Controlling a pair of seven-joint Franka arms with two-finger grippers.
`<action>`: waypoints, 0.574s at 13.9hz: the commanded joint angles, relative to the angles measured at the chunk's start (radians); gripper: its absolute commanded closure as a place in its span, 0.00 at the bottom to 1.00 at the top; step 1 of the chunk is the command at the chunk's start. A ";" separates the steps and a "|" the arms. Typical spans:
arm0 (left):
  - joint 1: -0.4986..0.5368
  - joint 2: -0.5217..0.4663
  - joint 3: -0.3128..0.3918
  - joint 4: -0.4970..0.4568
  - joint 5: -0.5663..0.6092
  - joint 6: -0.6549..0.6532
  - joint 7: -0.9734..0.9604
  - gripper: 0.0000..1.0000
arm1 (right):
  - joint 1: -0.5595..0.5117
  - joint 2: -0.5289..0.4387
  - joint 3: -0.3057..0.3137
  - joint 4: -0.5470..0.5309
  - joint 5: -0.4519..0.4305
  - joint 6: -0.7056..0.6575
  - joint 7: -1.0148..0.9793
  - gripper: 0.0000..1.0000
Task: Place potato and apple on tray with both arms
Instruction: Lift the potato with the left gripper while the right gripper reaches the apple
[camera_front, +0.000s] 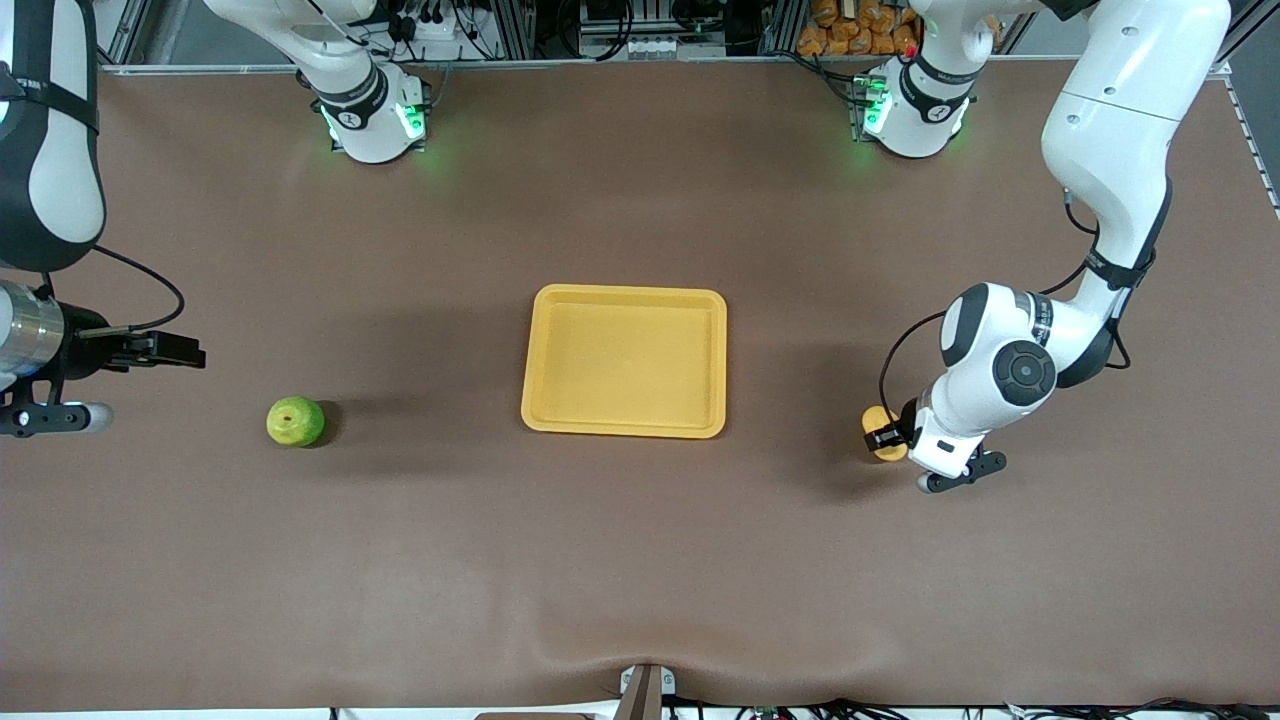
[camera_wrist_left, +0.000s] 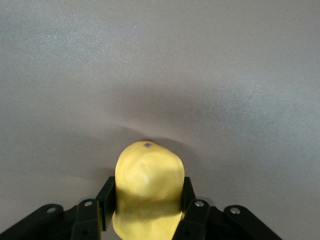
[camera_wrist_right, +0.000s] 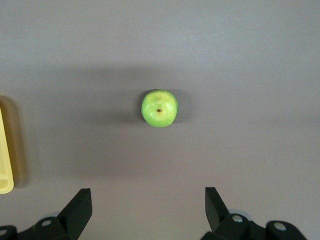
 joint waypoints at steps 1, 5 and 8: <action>-0.003 -0.021 -0.005 0.009 0.030 -0.024 -0.031 0.97 | -0.015 0.018 0.002 0.038 0.002 0.002 0.002 0.00; -0.003 -0.062 -0.035 0.022 0.022 -0.112 -0.037 0.98 | -0.015 0.020 0.002 0.049 -0.009 0.008 -0.002 0.00; -0.003 -0.084 -0.092 0.054 0.023 -0.192 -0.085 0.98 | -0.036 0.035 -0.001 0.049 0.004 0.019 -0.017 0.00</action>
